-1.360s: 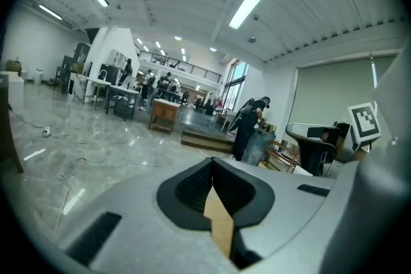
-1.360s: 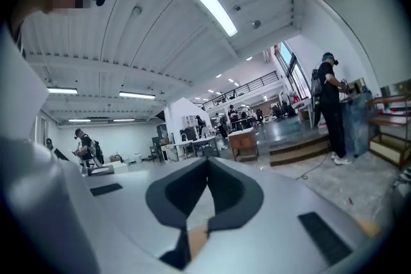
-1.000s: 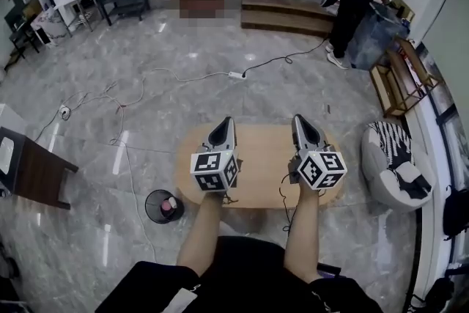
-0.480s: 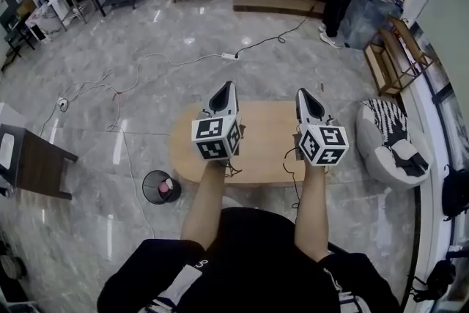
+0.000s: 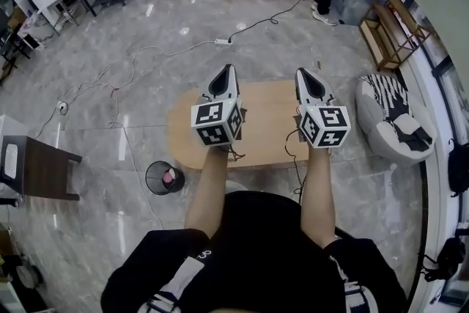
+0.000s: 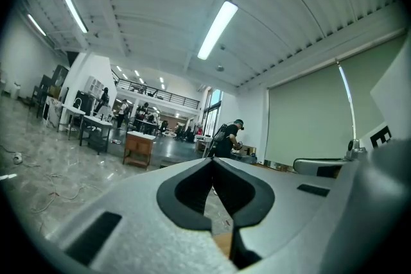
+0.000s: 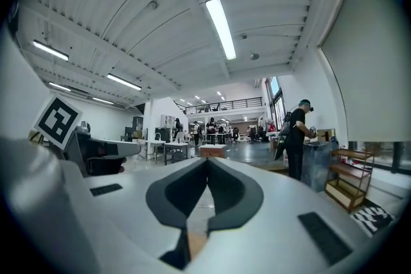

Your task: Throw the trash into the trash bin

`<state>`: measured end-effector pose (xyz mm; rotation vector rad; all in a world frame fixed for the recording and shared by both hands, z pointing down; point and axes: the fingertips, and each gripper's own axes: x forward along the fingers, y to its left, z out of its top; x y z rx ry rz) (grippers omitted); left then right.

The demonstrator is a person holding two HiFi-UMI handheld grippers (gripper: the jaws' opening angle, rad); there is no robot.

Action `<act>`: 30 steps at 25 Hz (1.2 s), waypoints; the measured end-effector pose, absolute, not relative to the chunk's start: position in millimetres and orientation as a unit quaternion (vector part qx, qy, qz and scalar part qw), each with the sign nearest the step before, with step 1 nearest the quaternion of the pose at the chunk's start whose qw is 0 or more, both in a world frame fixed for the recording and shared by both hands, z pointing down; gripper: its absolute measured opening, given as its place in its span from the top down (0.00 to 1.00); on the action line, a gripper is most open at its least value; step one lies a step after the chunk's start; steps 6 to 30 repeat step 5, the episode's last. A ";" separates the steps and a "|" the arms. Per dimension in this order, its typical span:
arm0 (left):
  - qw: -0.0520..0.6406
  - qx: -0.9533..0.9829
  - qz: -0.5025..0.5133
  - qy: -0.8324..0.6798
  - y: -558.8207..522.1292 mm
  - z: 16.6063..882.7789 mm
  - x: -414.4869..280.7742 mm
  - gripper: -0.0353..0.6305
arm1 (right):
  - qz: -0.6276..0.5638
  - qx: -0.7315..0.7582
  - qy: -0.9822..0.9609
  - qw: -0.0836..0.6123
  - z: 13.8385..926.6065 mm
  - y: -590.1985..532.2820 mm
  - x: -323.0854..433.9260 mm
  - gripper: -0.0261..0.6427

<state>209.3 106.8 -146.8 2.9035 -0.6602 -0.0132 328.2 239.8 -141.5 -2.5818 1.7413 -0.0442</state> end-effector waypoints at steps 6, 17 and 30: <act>0.077 0.973 -0.008 -0.216 111.5 -151.8 212.9 0.94 | -0.003 -0.828 0.560 0.013 -149.3 241.8 328.2 0.94; 0.077 0.973 -0.008 -0.216 111.5 -151.8 212.9 0.94 | -0.003 -0.828 0.560 0.013 -149.3 241.8 328.2 0.94; 0.077 0.973 -0.008 -0.216 111.5 -151.8 212.9 0.94 | -0.003 -0.828 0.560 0.013 -149.3 241.8 328.2 0.94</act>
